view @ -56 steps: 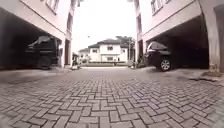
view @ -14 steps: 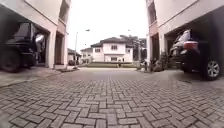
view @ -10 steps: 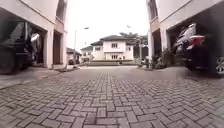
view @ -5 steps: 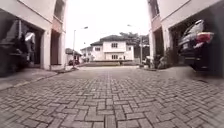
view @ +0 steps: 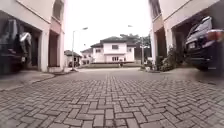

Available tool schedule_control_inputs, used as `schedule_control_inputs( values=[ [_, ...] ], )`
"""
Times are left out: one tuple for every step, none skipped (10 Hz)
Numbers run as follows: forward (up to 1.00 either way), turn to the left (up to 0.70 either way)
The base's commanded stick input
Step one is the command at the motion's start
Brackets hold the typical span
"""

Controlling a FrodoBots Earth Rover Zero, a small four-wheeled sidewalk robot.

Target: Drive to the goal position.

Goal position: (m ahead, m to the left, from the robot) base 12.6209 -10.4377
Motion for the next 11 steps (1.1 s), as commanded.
schedule_control_inputs(
  values=[
    [0.7, 0.0],
    [0.7, 0.0],
    [0.7, 0.0],
    [0.7, 0.0],
    [0.7, 0.0],
    [0.7, 0.0],
    [0.7, 0.0],
    [0.7, 0.0],
    [0.7, 0.0],
    [0.7, 0.0],
    [0.7, 0.0]
  ],
)
